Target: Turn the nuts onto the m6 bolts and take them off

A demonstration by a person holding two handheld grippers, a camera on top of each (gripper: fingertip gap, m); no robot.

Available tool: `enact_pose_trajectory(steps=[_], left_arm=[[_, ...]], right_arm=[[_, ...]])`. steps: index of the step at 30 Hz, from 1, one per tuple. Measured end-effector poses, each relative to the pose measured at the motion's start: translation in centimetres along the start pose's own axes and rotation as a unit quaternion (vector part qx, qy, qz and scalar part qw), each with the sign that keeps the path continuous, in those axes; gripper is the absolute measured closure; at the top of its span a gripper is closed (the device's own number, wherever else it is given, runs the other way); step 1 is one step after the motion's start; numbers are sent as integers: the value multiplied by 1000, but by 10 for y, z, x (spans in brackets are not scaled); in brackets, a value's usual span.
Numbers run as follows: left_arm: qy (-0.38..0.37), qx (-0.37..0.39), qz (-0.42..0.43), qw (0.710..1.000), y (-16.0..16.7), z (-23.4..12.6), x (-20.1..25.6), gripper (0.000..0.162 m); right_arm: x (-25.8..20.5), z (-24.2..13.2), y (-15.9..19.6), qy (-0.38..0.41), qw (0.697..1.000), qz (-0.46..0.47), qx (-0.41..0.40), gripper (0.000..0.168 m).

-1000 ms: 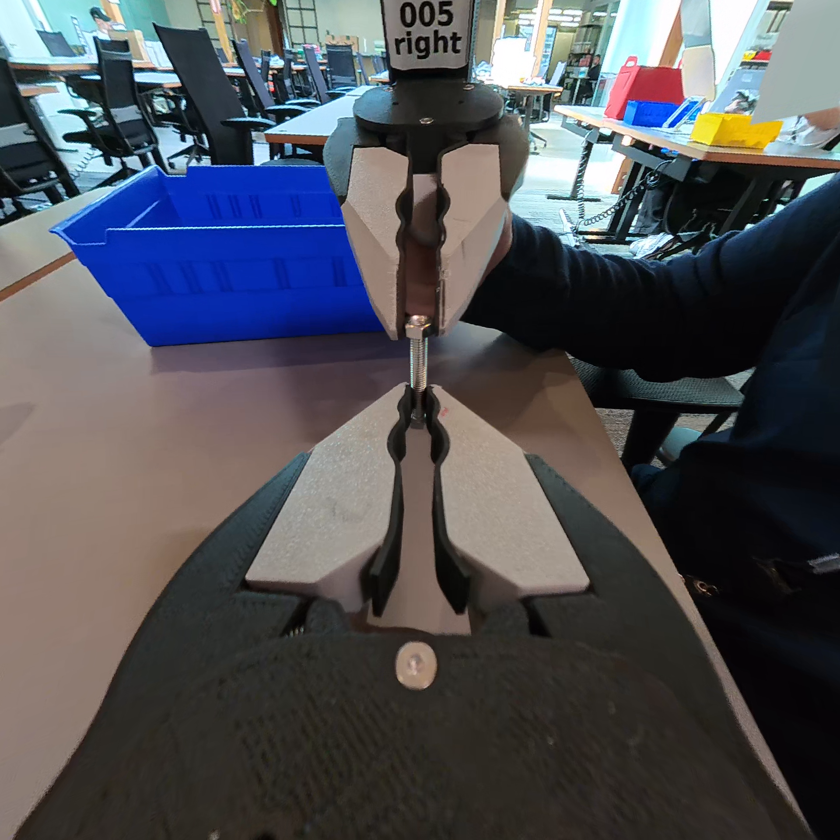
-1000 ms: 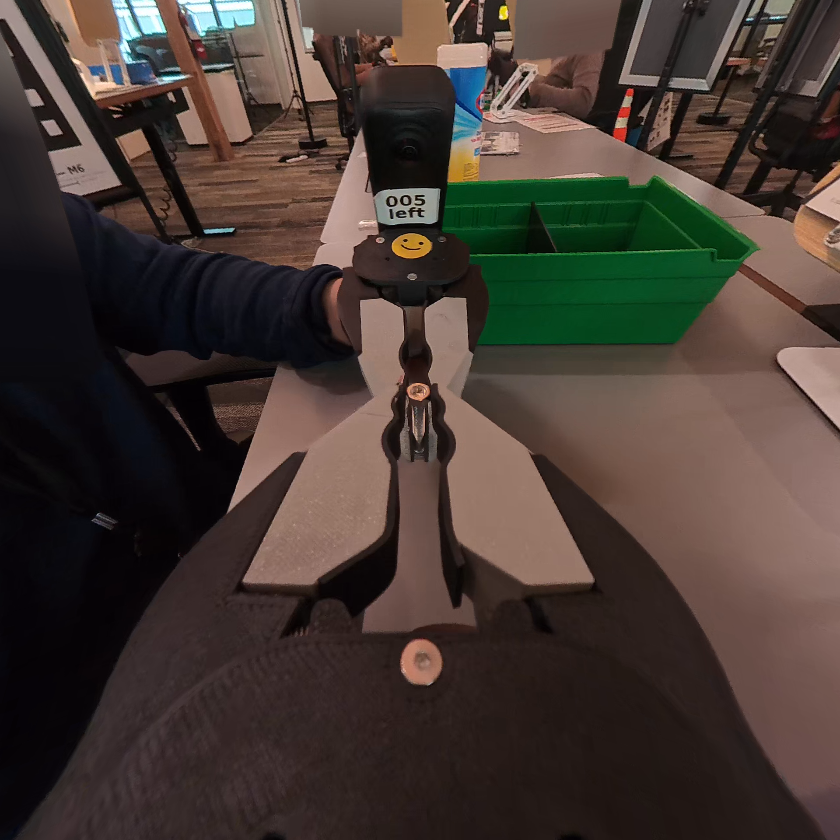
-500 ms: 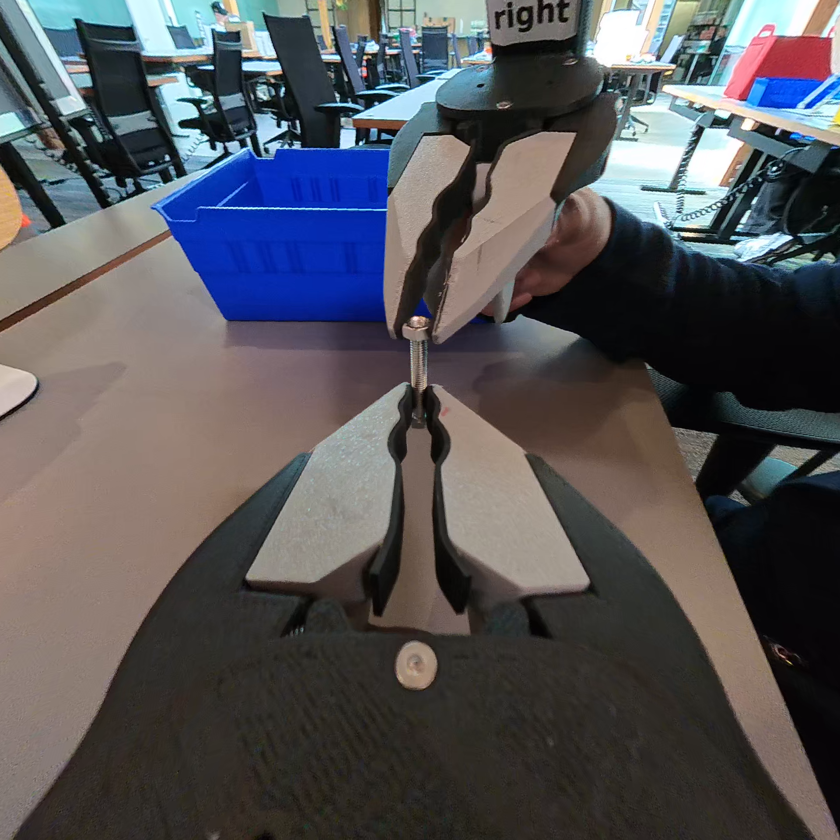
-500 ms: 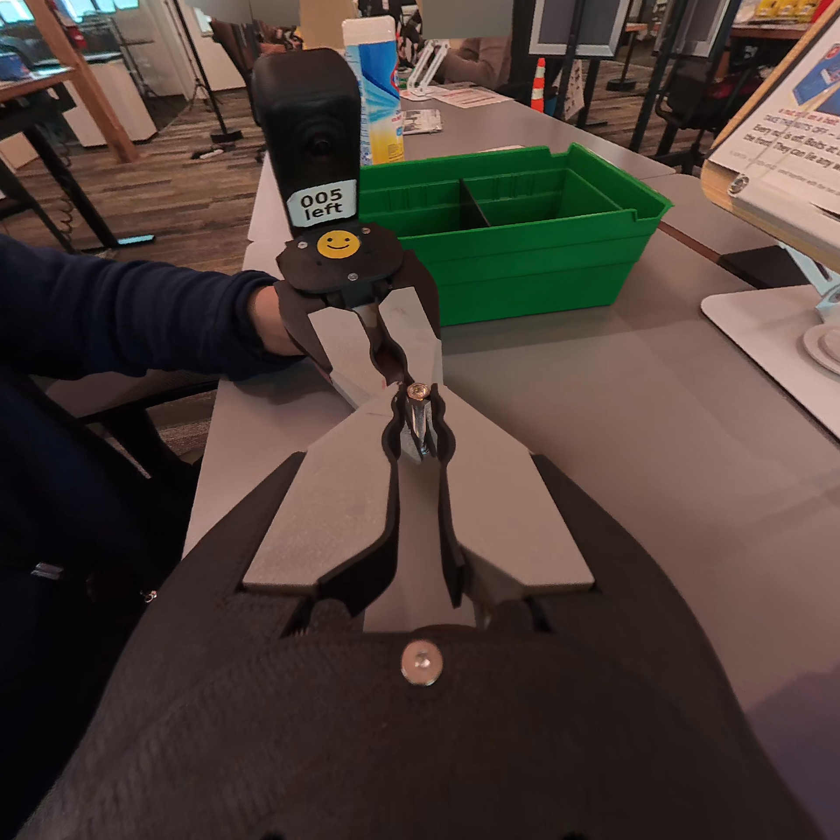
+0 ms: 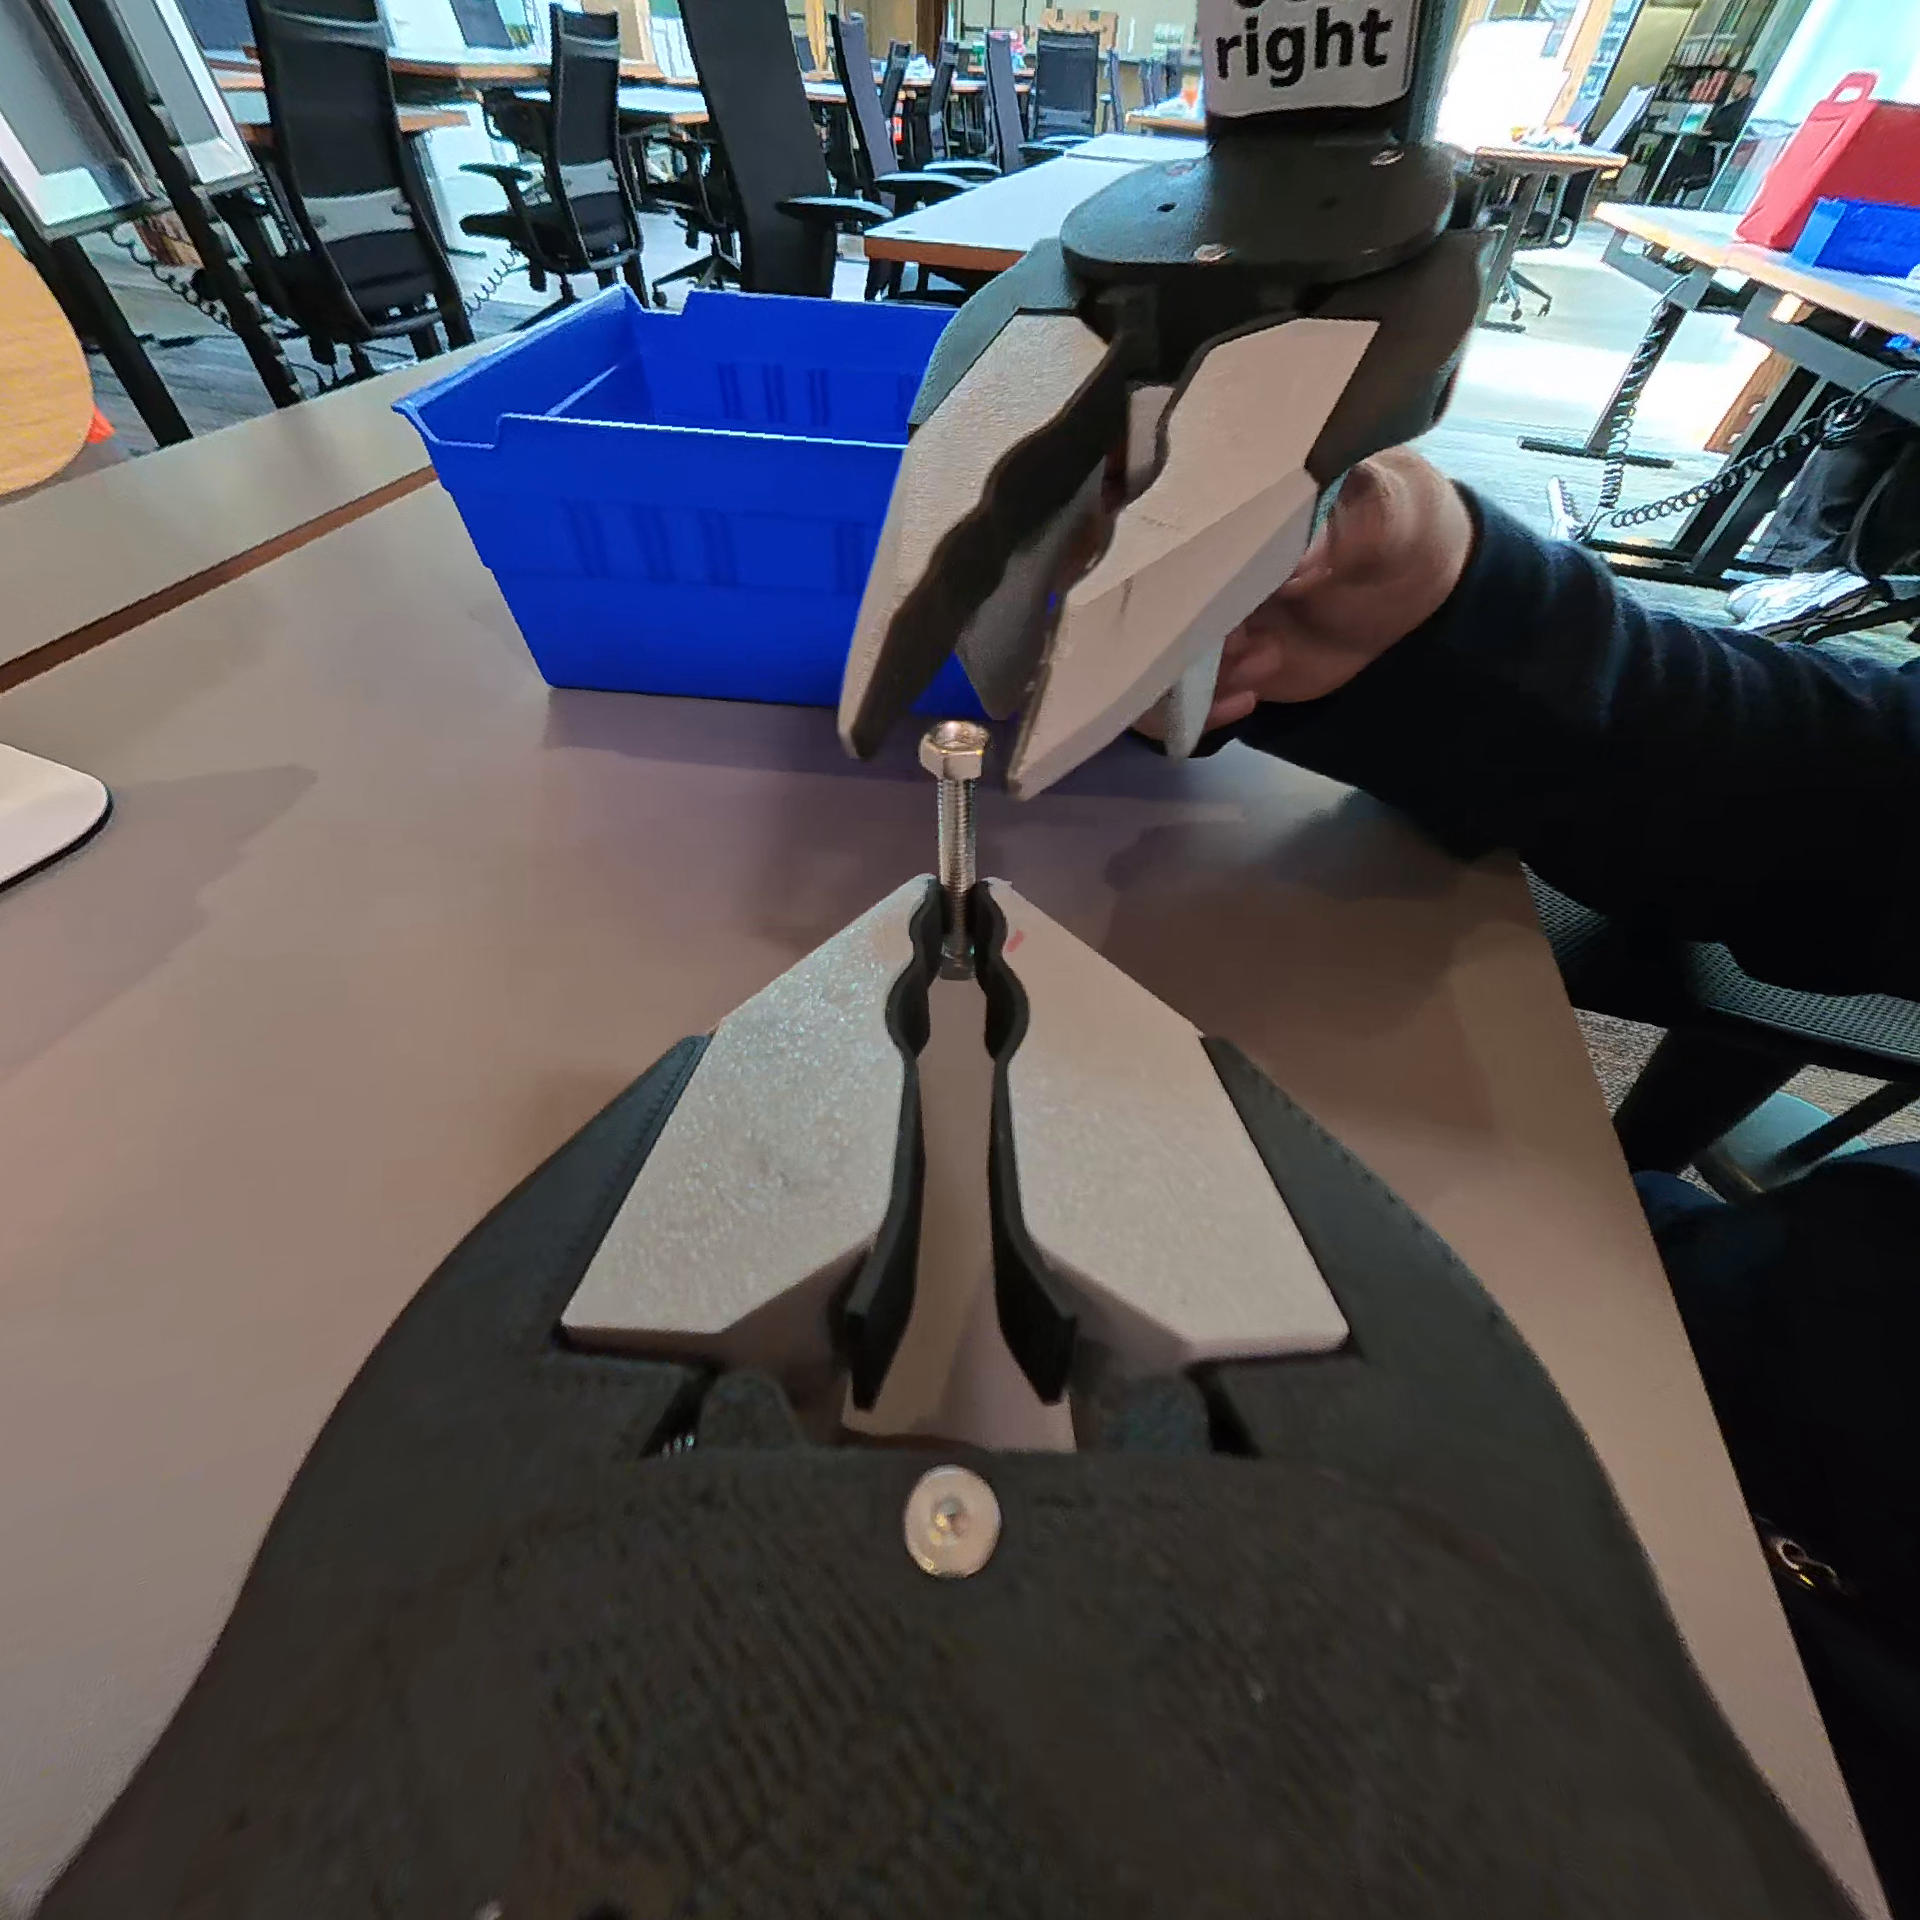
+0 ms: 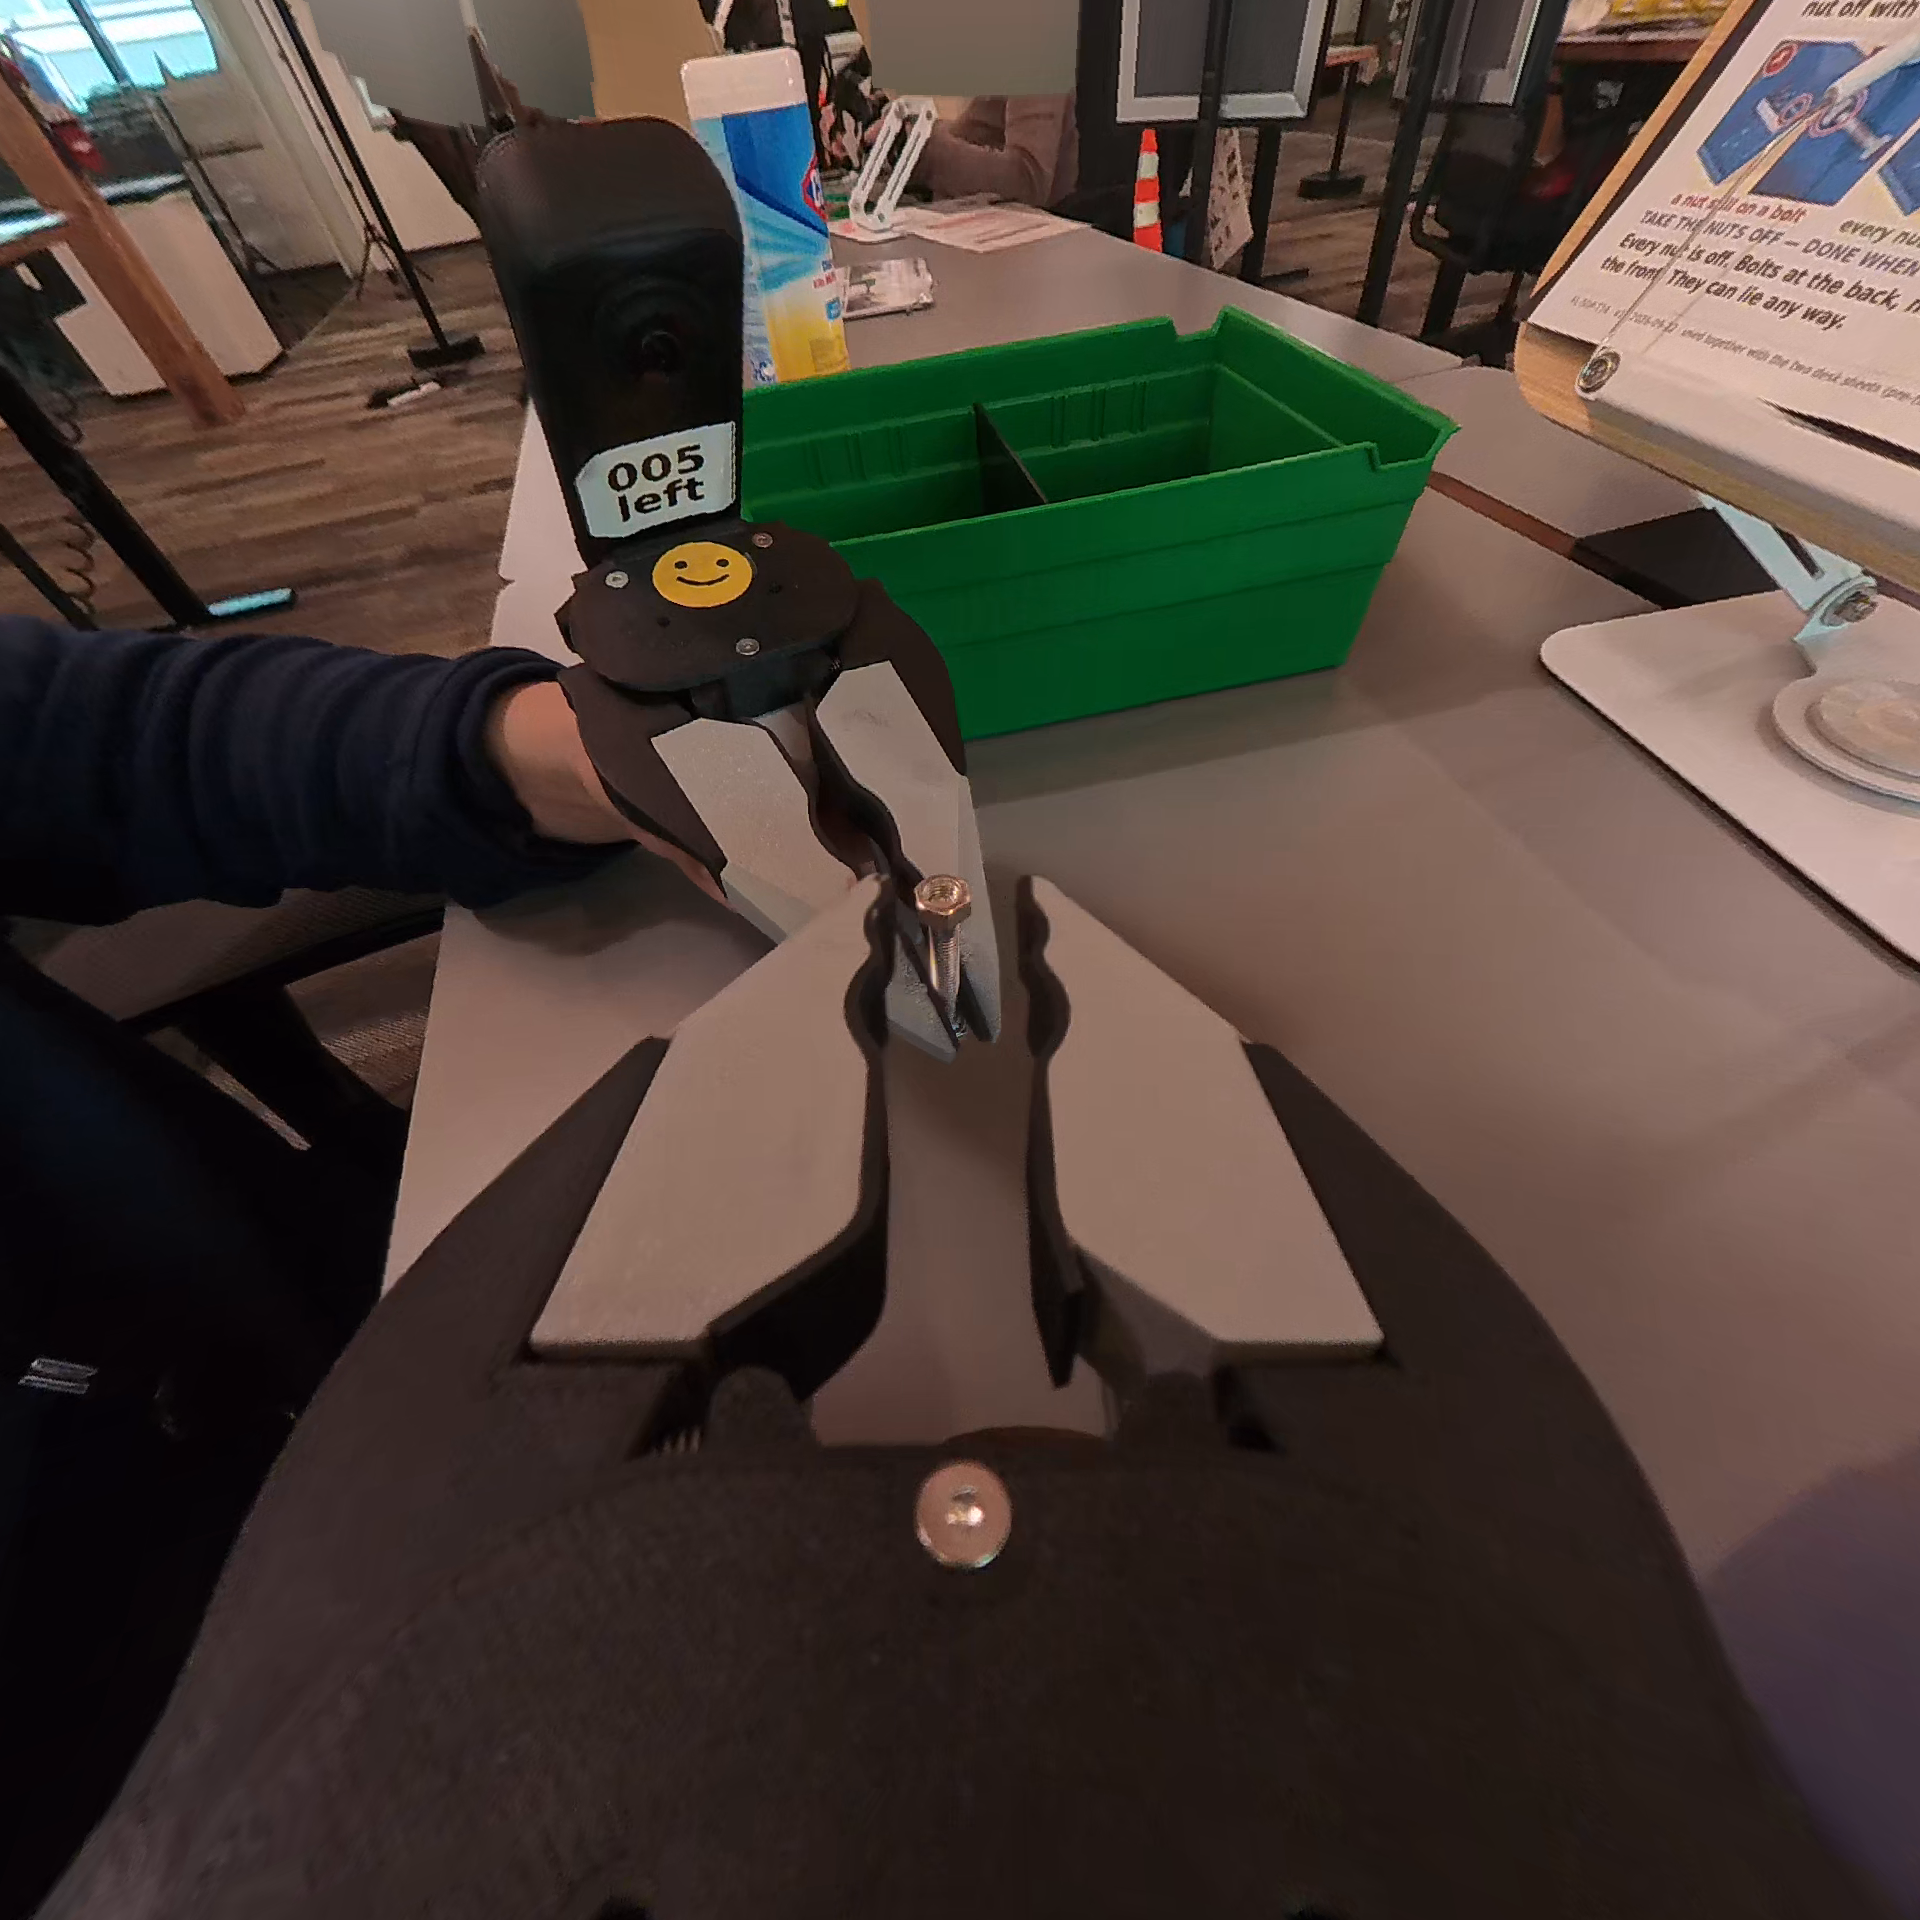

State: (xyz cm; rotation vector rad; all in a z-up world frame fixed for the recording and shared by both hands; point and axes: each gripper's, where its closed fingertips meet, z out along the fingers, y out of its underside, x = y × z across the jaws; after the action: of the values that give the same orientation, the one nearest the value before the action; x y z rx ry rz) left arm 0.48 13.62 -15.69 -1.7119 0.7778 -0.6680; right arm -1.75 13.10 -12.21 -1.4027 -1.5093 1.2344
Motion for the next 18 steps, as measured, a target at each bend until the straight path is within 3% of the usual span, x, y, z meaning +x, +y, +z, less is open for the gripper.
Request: enact_pose_trajectory(steps=[4, 18], left_arm=[[-3, 6, -5, 1000, -2, -2, -2, 159], [-10, 12, -5, 1000, -4, -3, -6, 159]], right_arm=[[-1, -5, -3, -14, 1000, 7, 20, 141], [-11, -9, -6, -32, 999, -11, 35, 143]])
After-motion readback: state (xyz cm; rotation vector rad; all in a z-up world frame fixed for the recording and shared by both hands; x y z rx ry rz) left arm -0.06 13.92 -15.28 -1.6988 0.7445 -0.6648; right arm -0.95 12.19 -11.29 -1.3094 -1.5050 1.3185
